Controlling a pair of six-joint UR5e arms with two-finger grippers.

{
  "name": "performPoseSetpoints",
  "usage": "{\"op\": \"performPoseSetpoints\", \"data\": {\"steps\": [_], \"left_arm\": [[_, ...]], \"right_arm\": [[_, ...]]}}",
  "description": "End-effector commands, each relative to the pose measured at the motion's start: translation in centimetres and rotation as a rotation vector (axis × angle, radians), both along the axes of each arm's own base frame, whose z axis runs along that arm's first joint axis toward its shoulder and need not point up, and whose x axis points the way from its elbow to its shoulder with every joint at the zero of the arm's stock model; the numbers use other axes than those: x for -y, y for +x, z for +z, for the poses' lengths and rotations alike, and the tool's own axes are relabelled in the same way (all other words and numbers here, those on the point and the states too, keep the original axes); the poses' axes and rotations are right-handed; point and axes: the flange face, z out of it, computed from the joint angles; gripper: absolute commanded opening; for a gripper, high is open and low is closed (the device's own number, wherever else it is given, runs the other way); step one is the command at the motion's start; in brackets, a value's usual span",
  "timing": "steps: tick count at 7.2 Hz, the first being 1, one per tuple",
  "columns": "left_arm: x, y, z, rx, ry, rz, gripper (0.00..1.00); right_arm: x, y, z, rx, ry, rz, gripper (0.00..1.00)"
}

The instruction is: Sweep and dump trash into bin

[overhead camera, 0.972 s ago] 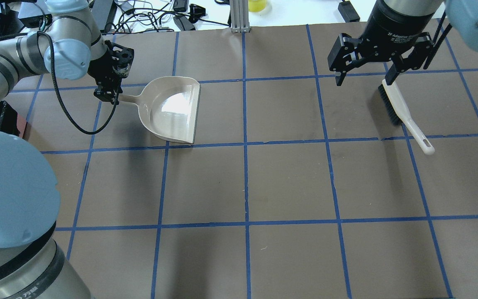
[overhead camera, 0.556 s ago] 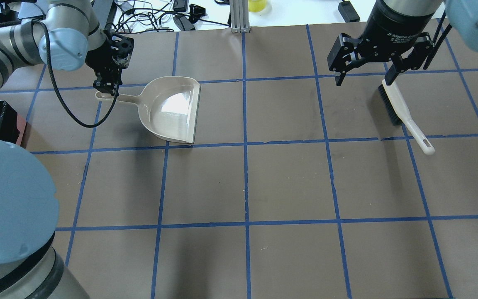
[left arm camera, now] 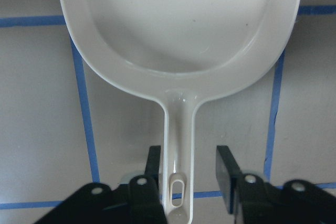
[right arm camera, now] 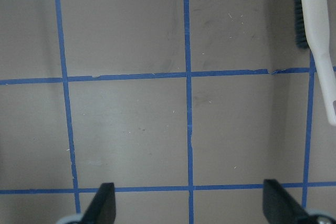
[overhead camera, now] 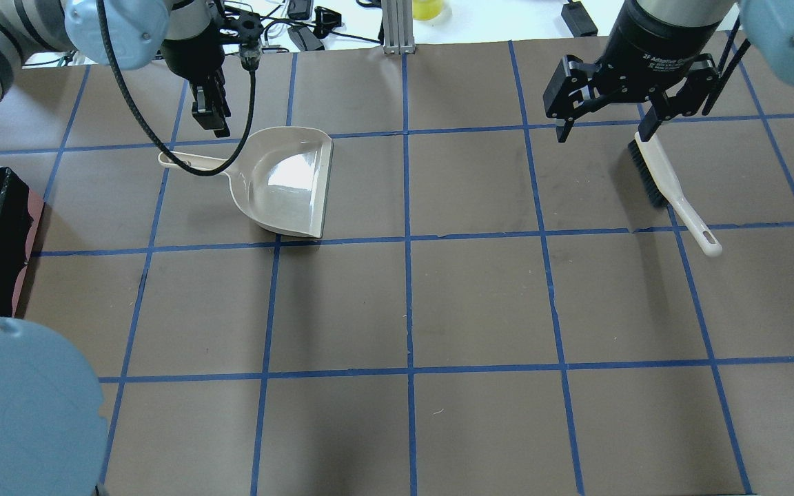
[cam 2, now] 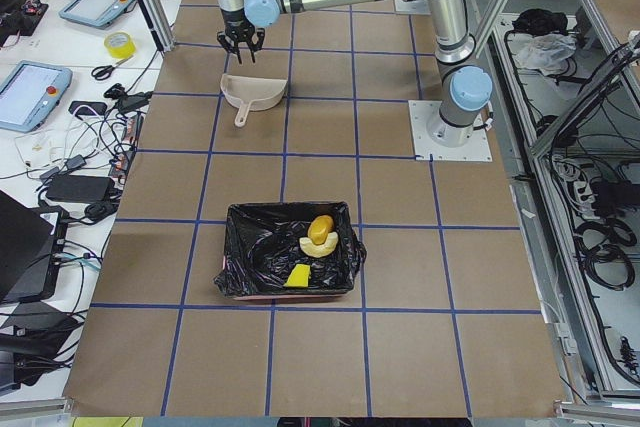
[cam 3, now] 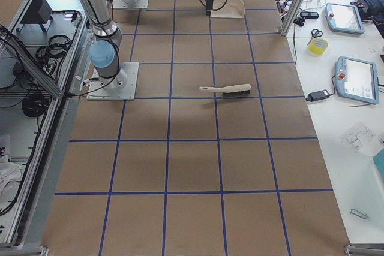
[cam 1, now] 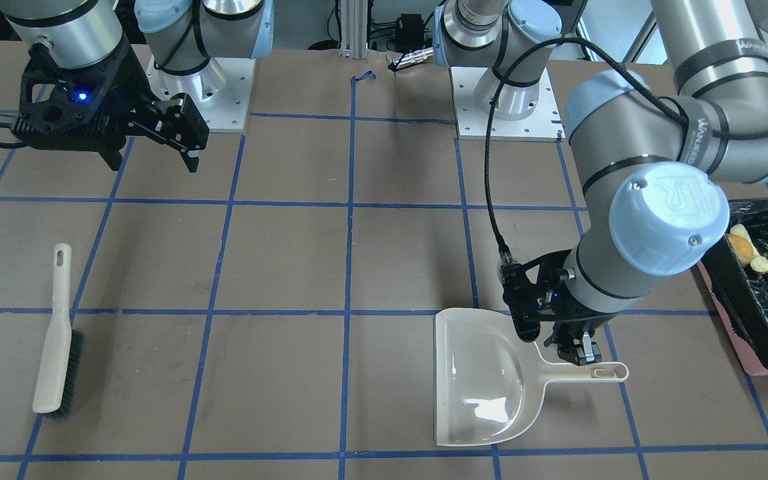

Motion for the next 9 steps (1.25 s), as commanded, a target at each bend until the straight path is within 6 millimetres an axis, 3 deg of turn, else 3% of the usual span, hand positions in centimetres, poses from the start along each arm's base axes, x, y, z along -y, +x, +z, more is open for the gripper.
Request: {"op": "performPoseSetpoints", "data": {"steps": [1, 2, 3, 4, 5, 7, 9], "left_arm": [[-4.7, -1.0, 6.2, 0.000, 0.010, 0.209, 0.56], [-6.8, -1.5, 8.6, -0.008, -0.006, 0.327, 0.74], [-8.7, -1.8, 11.3, -0.021, -0.048, 0.421, 0.86], [-10.7, -1.8, 12.7, -0.018, -0.035, 0.533, 0.89], [-12.5, -2.2, 12.7, -0.035, -0.002, 0.701, 0.89], [-15.5, -1.9, 14.4, -0.030, -0.038, 0.841, 0.92], [-16.5, -0.7, 16.3, -0.058, -0.110, 0.959, 0.92]], "right_arm": [[0.0, 0.0, 0.0, -0.001, 0.000, 0.000, 1.00], [0.0, 0.0, 0.0, -0.001, 0.000, 0.000, 1.00], [0.0, 0.0, 0.0, -0.003, -0.001, 0.000, 1.00], [0.0, 0.0, 0.0, -0.004, -0.001, -0.002, 1.00], [0.0, -0.1, 0.0, -0.006, -0.002, 0.000, 1.00], [0.0, -0.1, 0.1, -0.009, -0.003, 0.000, 1.00], [0.0, -0.1, 0.1, -0.009, -0.003, 0.000, 1.00]]}}
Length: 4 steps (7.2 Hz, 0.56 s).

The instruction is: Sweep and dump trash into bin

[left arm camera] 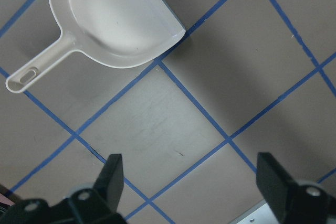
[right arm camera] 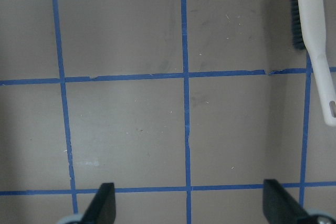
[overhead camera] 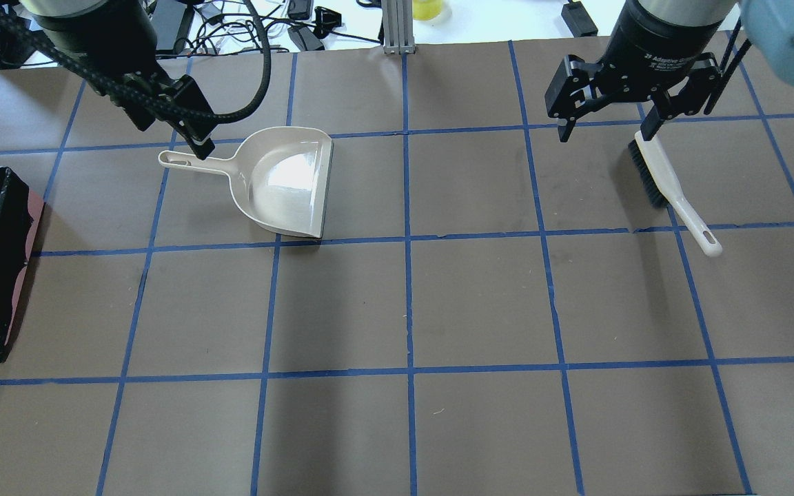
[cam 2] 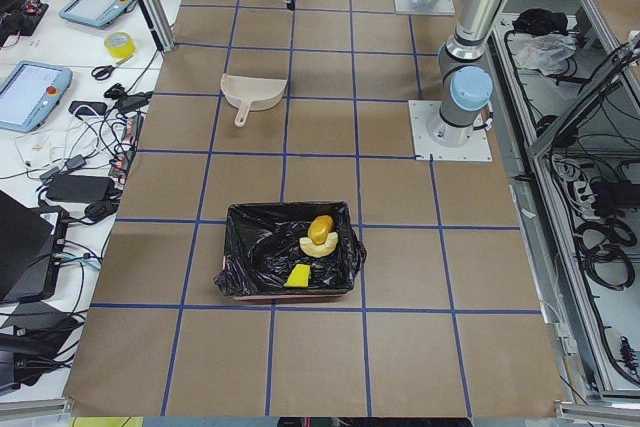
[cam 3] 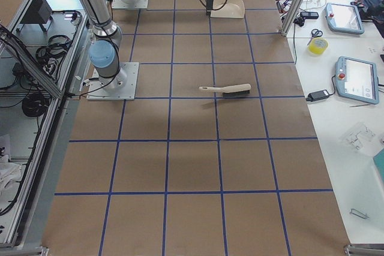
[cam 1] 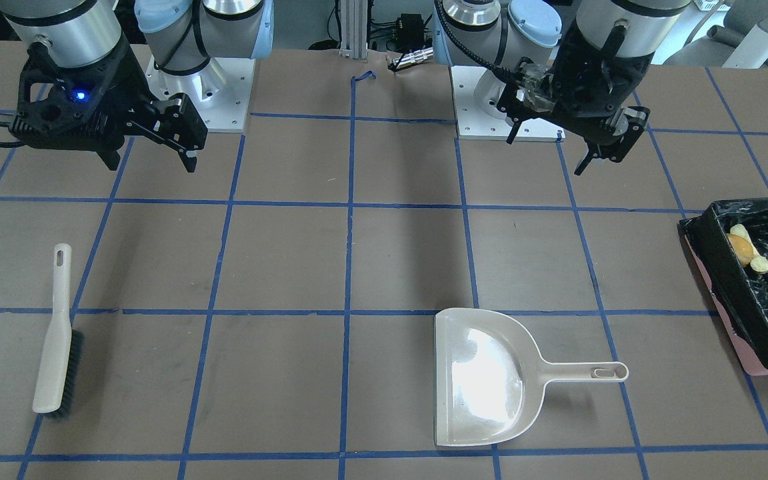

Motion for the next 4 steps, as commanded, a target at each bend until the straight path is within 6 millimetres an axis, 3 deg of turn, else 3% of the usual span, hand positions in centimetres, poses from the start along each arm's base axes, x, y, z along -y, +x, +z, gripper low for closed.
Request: {"op": "performPoseSetpoints", "data": {"steps": [1, 2, 4], "left_arm": [[0.0, 1.6, 1.2, -0.010, -0.081, 0.083, 0.92], [0.1, 2.8, 0.5, -0.022, -0.068, 0.114, 0.92], [0.4, 2.8, 0.9, -0.059, -0.105, 0.204, 0.90]], "right_arm": [[0.0, 0.0, 0.0, 0.000, 0.000, 0.000, 1.00], [0.0, 0.0, 0.0, 0.000, 0.000, 0.000, 1.00], [0.0, 0.1, 0.0, 0.000, 0.000, 0.002, 1.00]]}}
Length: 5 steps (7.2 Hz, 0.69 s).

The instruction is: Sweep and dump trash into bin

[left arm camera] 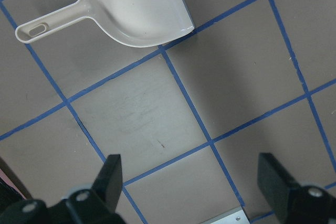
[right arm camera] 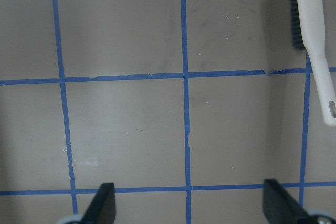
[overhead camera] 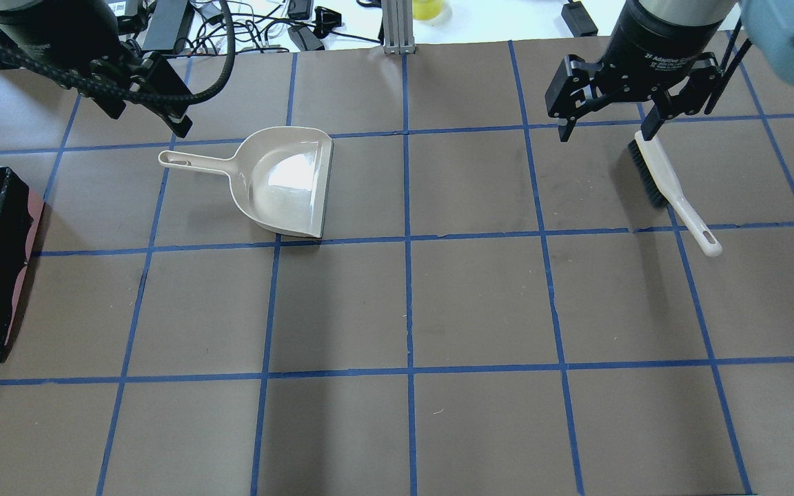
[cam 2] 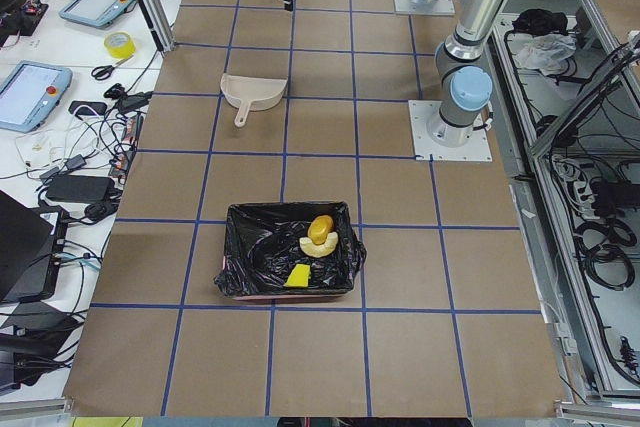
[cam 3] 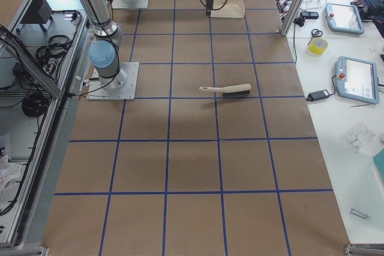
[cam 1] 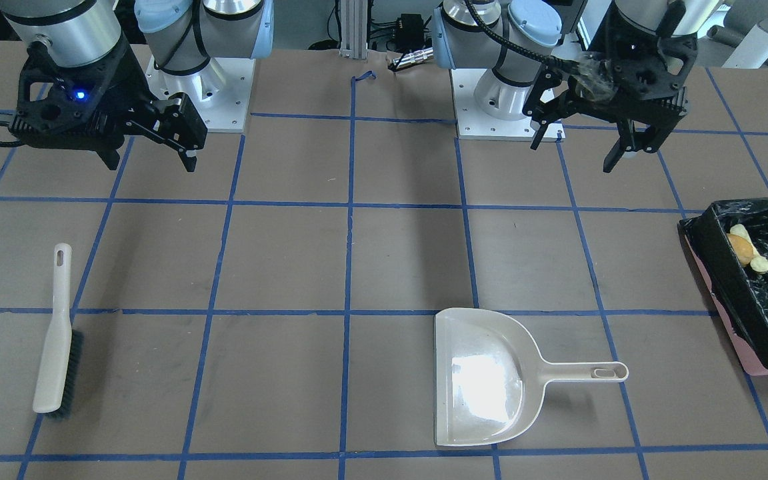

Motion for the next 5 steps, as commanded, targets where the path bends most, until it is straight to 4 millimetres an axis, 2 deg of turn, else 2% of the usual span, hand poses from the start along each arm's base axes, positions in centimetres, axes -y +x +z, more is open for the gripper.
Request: {"op": "performPoseSetpoints", "data": {"steps": [1, 3, 5], "left_arm": [[0.09, 0.13, -0.40, -0.005, -0.006, 0.062, 0.91], [-0.27, -0.07, -0.52, -0.007, -0.002, 0.155, 0.91], [-0.21, -0.12, -0.76, 0.011, 0.002, 0.149, 0.92]], "right_arm": [[0.00, -0.01, 0.00, 0.000, 0.000, 0.000, 1.00], [0.00, -0.01, 0.00, 0.000, 0.000, 0.000, 1.00], [0.00, -0.01, 0.00, 0.000, 0.000, 0.000, 1.00]]}}
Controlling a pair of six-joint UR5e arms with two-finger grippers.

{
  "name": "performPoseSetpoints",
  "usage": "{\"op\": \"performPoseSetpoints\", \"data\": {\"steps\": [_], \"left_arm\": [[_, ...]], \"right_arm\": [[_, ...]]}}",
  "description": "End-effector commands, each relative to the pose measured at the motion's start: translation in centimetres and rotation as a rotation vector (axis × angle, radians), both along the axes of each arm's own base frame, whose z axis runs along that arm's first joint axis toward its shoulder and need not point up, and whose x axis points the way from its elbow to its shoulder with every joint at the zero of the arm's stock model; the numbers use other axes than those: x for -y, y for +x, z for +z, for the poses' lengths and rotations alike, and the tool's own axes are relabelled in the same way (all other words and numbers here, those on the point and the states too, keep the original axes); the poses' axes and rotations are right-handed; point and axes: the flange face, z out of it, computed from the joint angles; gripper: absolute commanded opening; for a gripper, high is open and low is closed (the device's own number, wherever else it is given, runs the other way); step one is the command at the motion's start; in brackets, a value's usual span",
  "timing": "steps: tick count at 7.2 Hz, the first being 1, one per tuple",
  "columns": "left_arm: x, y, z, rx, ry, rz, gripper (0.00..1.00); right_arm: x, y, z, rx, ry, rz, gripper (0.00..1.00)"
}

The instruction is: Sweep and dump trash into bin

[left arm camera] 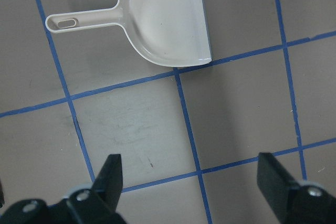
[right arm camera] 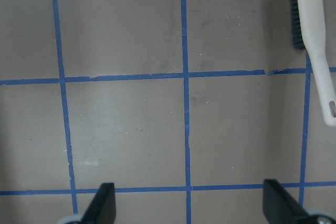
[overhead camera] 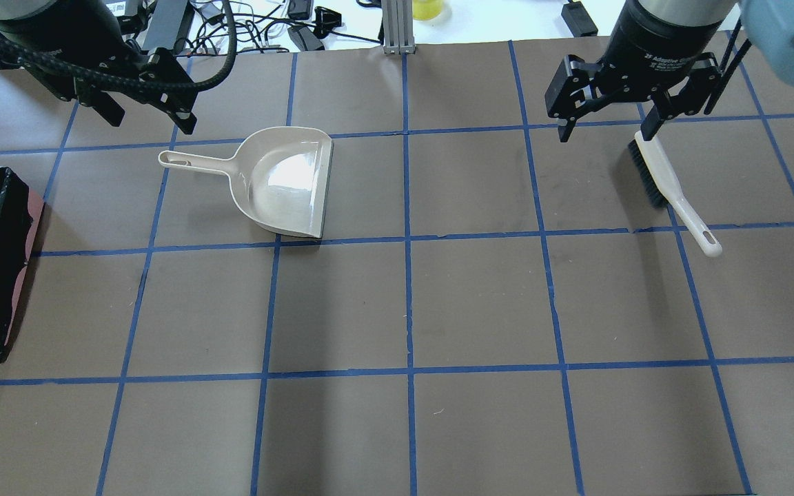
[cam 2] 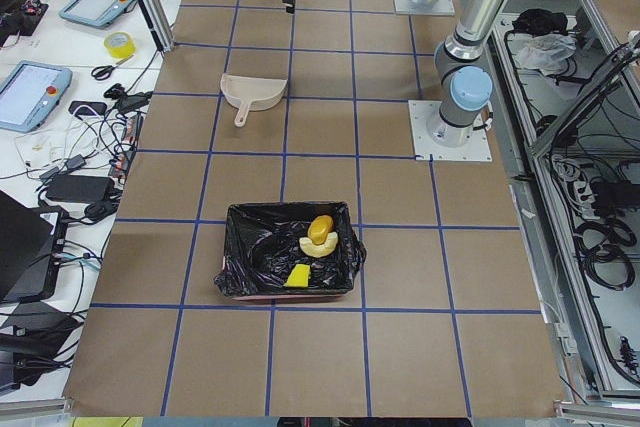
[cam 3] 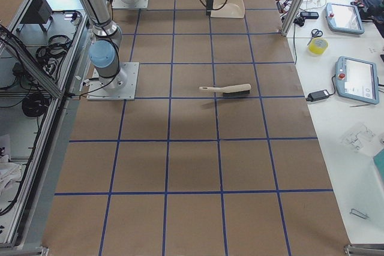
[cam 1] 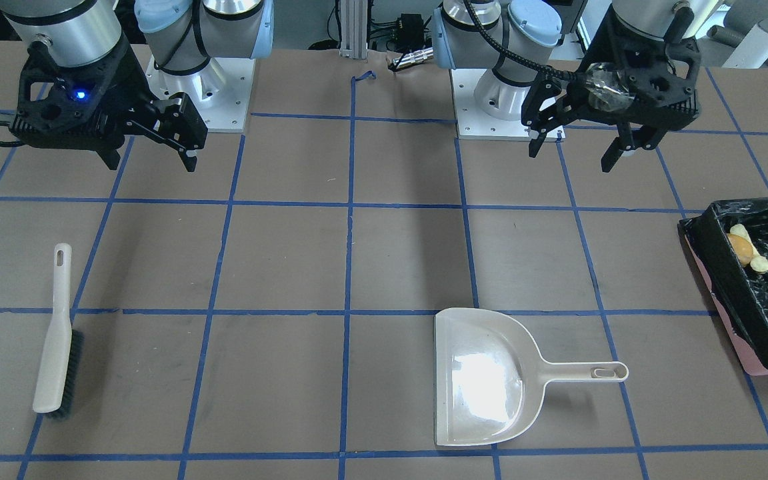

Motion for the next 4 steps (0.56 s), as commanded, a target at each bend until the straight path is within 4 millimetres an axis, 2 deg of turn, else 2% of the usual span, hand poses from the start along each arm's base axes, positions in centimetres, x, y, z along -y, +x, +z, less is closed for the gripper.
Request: {"op": "performPoseSetpoints", "data": {"steps": [1, 4], "left_arm": [[-0.09, -0.01, 0.05, 0.014, -0.001, 0.002, 0.93], [-0.09, 0.06, -0.52, 0.014, 0.002, 0.002, 0.95]], "right_arm": [[0.00, -0.01, 0.00, 0.000, 0.000, 0.000, 1.00], [0.00, 0.01, 0.00, 0.002, 0.000, -0.002, 1.00]]}}
